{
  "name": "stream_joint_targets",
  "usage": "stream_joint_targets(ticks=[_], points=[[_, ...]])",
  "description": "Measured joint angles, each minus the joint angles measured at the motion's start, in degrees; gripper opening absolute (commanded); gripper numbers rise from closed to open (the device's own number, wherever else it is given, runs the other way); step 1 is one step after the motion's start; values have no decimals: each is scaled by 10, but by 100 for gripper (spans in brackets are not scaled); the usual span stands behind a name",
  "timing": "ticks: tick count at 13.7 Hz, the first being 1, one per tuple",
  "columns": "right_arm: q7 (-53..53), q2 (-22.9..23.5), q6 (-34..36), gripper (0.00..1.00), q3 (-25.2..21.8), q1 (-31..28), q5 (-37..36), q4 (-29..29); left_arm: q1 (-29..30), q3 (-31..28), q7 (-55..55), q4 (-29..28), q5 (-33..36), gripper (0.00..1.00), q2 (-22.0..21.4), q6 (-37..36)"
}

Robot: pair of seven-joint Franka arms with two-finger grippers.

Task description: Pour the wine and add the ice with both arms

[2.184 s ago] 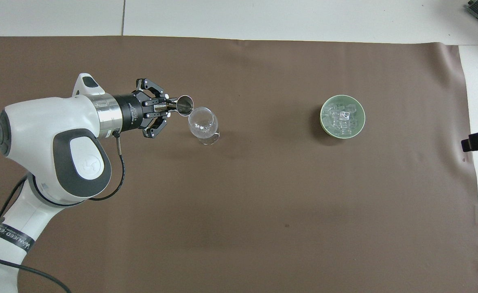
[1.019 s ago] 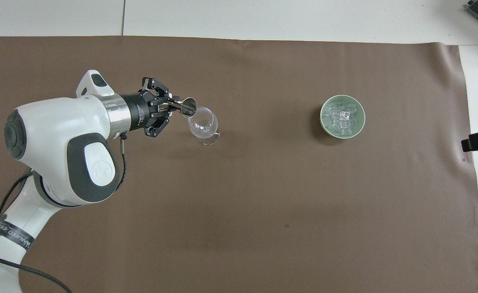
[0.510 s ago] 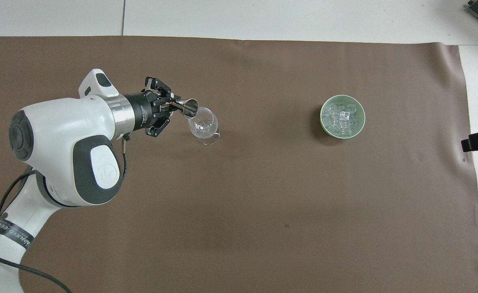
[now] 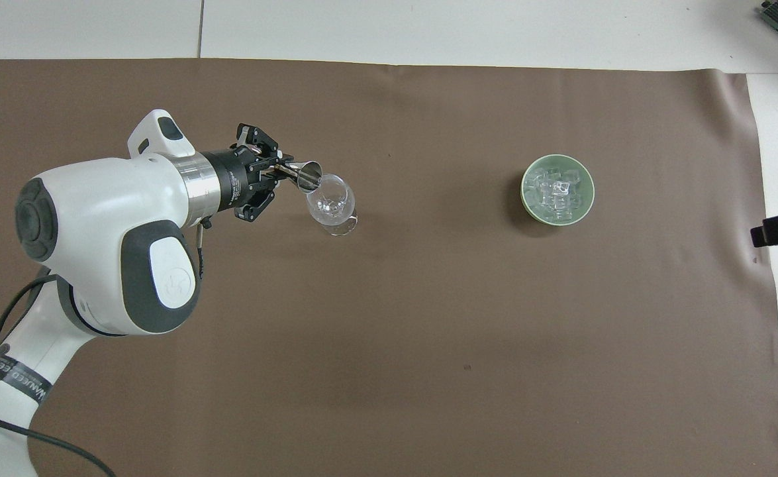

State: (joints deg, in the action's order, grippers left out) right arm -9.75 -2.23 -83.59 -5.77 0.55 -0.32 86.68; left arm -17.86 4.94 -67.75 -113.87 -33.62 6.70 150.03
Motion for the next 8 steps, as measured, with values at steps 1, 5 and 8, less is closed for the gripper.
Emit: stream_joint_targets(ticks=[1,5,8], points=[[0,0,0,100,0,0,0,0,-1,0,0,1,3,0,0,0],[0,0,0,100,0,0,0,0,-10,0,0,3,23,0,0,2],[0,0,0,100,0,0,0,0,-11,-1,0,3,36,0,0,7]])
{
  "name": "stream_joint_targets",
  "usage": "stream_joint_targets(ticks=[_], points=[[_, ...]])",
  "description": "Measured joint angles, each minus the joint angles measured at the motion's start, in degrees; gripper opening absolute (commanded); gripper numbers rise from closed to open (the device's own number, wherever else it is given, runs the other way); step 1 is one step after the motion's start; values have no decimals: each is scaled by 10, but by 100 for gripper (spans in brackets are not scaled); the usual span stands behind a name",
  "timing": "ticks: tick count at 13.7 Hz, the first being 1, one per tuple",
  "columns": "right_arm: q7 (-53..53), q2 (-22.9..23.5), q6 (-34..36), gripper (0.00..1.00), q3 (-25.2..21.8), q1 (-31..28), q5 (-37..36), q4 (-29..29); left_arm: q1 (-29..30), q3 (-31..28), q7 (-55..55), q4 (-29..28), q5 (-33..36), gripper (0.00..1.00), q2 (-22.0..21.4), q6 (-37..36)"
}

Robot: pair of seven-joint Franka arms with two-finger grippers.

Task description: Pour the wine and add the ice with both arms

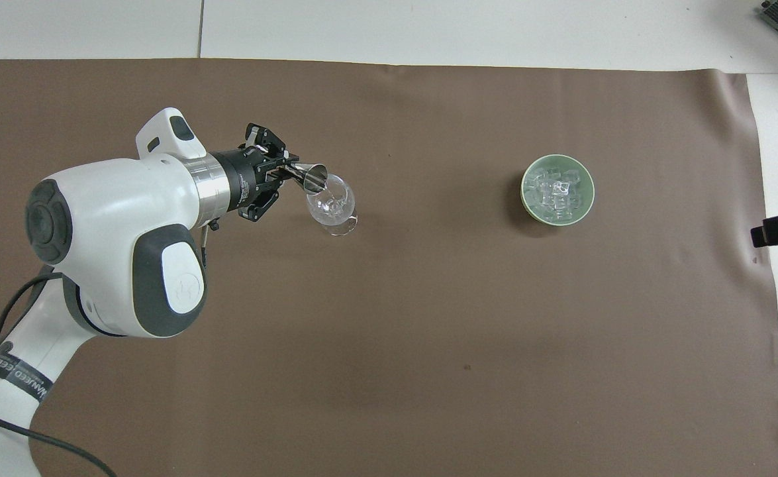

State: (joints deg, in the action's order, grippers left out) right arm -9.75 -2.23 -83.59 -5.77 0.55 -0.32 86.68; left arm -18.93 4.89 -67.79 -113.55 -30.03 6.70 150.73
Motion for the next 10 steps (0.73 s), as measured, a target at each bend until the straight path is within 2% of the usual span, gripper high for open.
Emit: stream_joint_targets(ticks=[10], points=[[0,0,0,100,0,0,0,0,-1,0,0,0,28,0,0,2]])
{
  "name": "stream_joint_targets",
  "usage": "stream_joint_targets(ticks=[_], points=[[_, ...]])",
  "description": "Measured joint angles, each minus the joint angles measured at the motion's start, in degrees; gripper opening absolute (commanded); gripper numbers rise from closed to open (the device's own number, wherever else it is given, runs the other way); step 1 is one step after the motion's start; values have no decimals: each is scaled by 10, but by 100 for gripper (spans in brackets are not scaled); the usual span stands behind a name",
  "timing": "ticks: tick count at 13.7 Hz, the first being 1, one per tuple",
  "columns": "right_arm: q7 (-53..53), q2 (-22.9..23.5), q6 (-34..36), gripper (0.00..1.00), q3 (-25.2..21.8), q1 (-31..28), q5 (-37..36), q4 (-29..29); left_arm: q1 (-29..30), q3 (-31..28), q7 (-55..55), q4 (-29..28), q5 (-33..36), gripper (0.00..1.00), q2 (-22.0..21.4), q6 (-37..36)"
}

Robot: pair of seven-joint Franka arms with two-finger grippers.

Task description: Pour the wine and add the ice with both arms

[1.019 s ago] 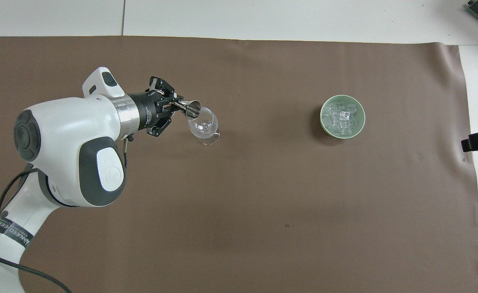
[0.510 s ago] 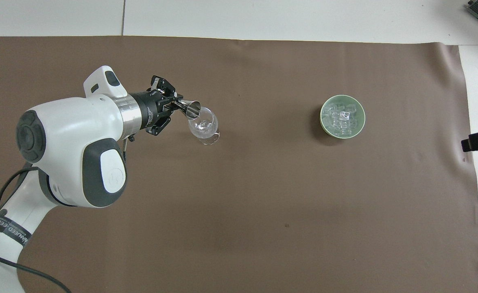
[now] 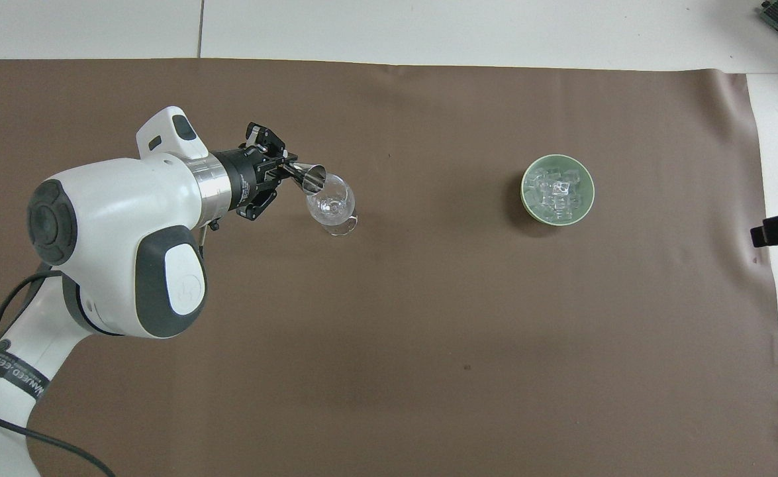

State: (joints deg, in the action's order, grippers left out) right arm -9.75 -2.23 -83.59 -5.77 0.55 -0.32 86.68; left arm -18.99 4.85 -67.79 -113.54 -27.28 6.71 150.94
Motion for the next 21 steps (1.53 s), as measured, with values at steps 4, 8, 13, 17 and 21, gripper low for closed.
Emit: stream_joint_targets(ticks=[4,8,13,17,21], points=[[0,0,0,100,0,0,0,0,0,0,0,0,15,0,0,0],[0,0,0,100,0,0,0,0,0,0,0,0,17,0,1,1],[0,0,0,100,0,0,0,0,0,0,0,0,39,0,1,2],[0,0,0,100,0,0,0,0,0,0,0,0,43,0,1,2],[0,0,0,100,0,0,0,0,0,0,0,1,44,0,1,3]])
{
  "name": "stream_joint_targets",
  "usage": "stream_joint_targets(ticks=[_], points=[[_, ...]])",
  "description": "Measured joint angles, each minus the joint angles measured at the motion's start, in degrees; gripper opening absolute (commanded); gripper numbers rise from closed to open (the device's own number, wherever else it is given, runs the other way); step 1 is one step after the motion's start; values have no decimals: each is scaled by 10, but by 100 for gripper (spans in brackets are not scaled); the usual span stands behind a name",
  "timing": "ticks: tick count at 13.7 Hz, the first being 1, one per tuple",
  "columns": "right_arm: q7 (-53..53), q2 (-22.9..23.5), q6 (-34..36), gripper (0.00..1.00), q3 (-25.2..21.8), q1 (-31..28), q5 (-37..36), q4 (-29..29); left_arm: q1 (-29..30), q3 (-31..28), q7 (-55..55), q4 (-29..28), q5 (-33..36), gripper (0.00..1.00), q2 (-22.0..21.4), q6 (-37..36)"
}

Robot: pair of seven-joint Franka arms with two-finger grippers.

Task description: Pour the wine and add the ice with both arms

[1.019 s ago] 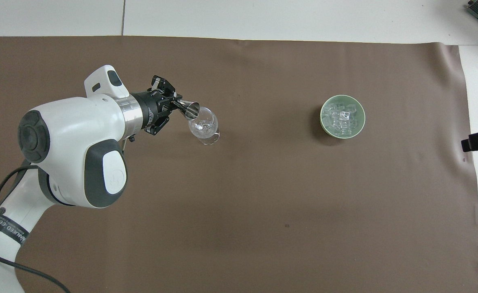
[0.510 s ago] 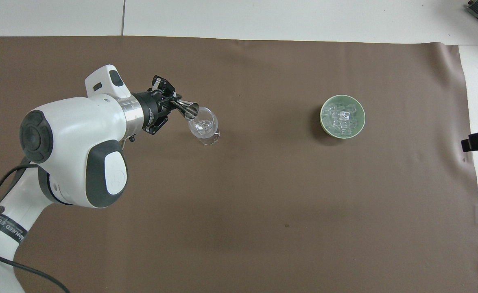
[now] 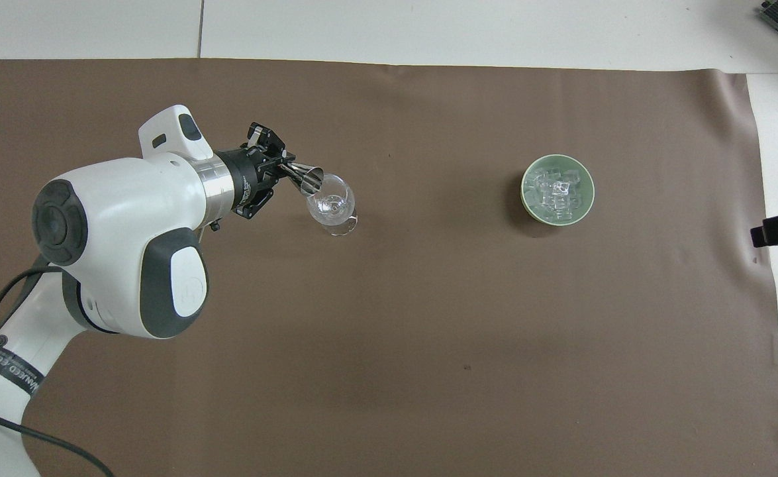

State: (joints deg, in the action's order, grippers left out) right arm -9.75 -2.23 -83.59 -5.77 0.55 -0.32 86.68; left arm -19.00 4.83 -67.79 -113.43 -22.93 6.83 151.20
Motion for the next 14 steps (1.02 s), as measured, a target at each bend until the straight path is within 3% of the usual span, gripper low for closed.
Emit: stream_joint_targets(ticks=[14], points=[[0,0,0,100,0,0,0,0,-1,0,0,9,29,0,7,1]])
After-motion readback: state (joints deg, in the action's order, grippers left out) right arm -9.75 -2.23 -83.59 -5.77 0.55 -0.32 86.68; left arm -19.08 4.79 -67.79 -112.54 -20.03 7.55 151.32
